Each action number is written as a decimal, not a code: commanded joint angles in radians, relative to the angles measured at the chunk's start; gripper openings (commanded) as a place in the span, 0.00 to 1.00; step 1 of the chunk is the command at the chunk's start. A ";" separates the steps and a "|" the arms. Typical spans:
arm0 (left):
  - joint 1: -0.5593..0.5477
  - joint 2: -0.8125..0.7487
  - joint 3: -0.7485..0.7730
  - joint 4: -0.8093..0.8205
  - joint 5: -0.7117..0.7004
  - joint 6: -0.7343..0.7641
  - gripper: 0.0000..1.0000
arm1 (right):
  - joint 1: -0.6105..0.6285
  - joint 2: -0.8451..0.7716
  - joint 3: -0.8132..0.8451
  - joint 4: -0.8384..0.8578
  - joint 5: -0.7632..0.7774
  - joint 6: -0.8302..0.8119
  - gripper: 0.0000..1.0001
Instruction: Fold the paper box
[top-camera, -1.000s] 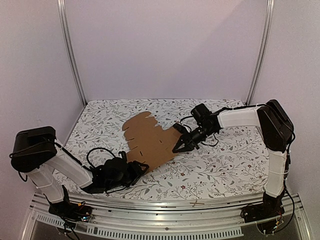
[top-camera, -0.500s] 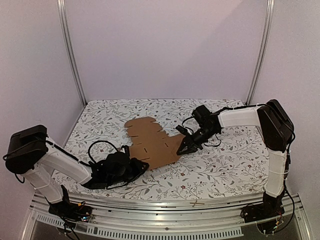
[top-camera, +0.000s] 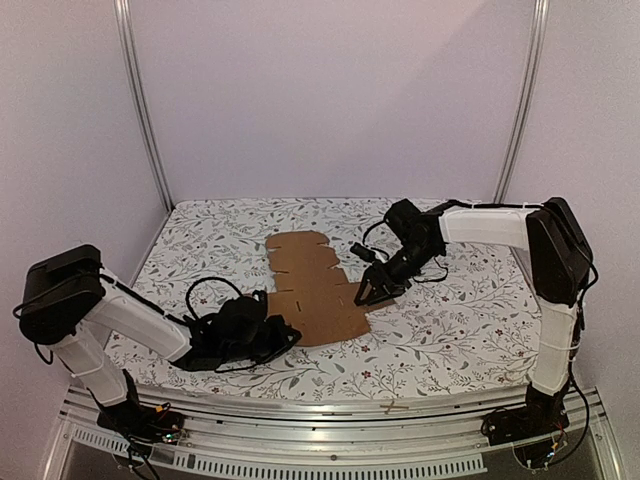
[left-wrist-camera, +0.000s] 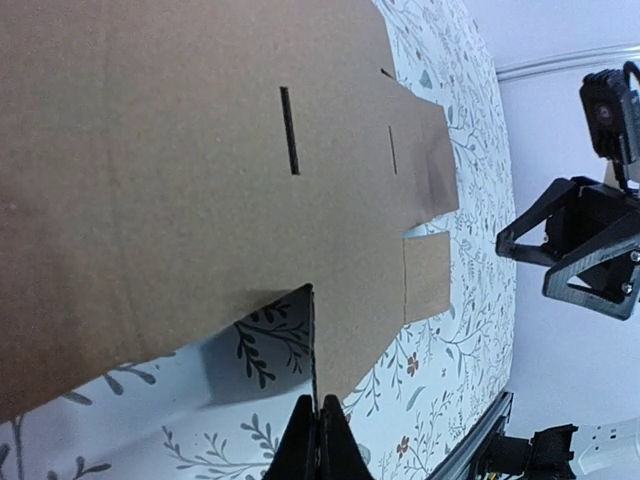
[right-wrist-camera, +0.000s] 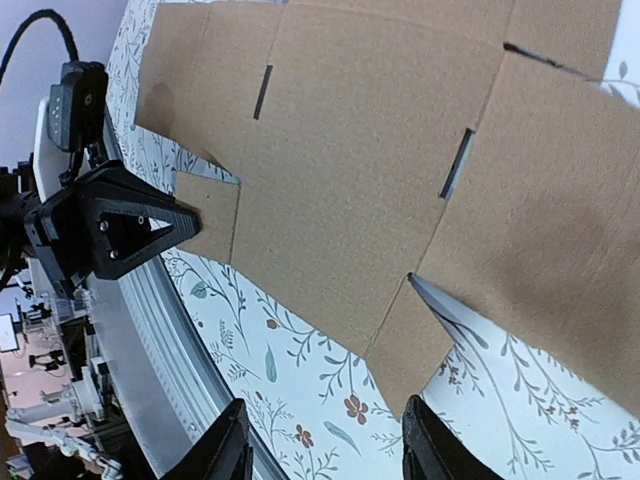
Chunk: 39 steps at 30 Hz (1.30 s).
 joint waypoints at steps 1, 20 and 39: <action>0.046 -0.015 0.033 -0.155 0.142 0.109 0.00 | -0.012 -0.104 0.053 -0.092 0.102 -0.147 0.51; 0.097 0.079 0.556 -1.097 0.257 0.638 0.01 | 0.093 0.211 0.279 -0.150 0.057 -0.183 0.38; 0.088 0.124 0.504 -0.813 0.457 0.533 0.26 | 0.091 0.386 0.237 -0.144 0.131 -0.075 0.15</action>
